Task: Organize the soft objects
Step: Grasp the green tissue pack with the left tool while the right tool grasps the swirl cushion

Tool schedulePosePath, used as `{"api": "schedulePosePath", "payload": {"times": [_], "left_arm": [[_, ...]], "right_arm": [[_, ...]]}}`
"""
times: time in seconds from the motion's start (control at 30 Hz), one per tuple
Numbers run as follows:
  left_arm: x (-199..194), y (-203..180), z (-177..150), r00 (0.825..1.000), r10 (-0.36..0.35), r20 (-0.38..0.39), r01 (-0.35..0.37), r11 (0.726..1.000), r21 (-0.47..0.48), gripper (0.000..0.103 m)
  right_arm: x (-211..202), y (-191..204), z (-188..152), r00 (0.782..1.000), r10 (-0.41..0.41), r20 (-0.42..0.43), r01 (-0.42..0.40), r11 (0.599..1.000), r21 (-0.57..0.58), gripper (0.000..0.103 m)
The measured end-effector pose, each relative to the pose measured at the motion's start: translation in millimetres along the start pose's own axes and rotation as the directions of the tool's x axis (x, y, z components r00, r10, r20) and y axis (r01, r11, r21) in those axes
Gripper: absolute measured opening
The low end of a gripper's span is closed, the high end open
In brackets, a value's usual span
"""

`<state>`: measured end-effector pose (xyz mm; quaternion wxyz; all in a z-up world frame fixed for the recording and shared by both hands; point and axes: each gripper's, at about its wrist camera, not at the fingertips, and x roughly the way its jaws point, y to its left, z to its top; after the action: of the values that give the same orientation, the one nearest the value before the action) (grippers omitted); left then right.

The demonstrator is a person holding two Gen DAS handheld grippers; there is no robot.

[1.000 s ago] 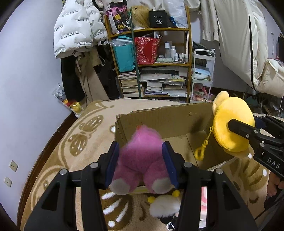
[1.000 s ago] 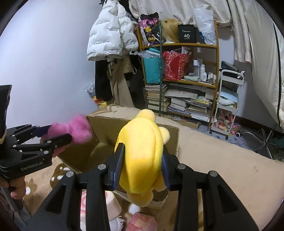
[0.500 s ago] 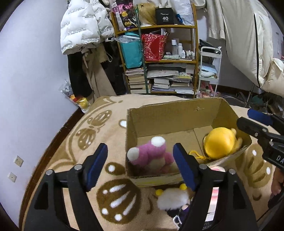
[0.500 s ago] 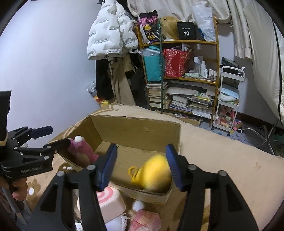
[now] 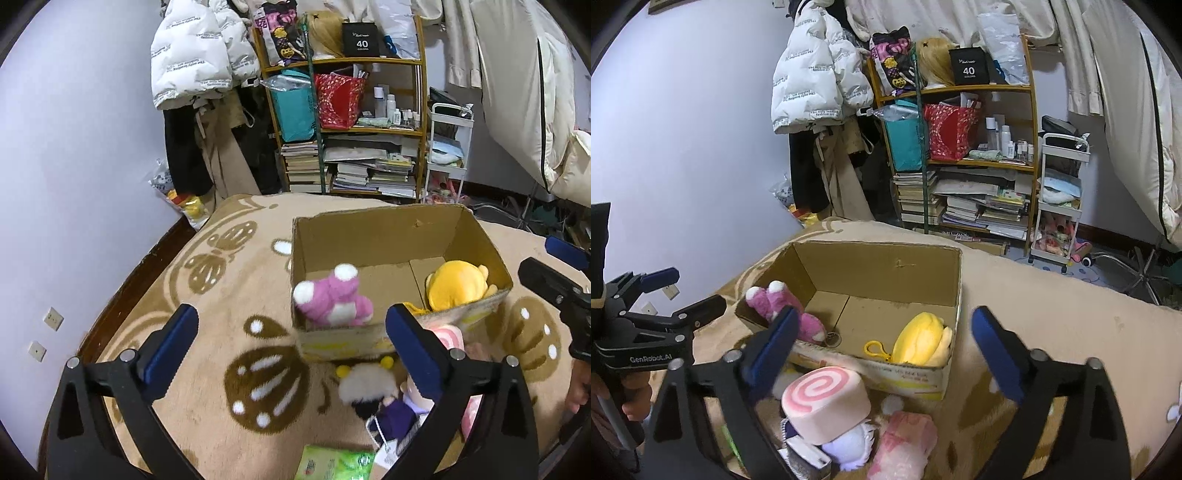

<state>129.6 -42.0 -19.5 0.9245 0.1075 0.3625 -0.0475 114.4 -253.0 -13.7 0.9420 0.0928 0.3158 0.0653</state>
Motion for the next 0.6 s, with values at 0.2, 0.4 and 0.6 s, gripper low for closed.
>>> {"api": "schedulePosePath", "payload": {"times": [0.2, 0.4, 0.6], "left_arm": [[-23.0, 9.0, -14.2, 0.998, 0.012, -0.054, -0.013, 1.000, -0.018, 0.101], [-38.2, 15.7, -32.8, 0.994, -0.002, -0.110, -0.002, 0.999, -0.039, 0.101], [-43.3, 18.0, -40.7, 0.989, -0.024, -0.146, 0.016, 0.998, -0.055, 0.101]], "right_arm": [[-16.9, 5.9, -4.3, 1.000, 0.005, 0.003, -0.005, 1.000, 0.011, 0.103], [-28.0, 10.8, -10.4, 1.000, 0.017, -0.004, -0.017, 1.000, 0.004, 0.103], [-36.8, 18.6, -19.1, 0.999, 0.029, -0.026, -0.030, 1.000, -0.011, 0.103]]}}
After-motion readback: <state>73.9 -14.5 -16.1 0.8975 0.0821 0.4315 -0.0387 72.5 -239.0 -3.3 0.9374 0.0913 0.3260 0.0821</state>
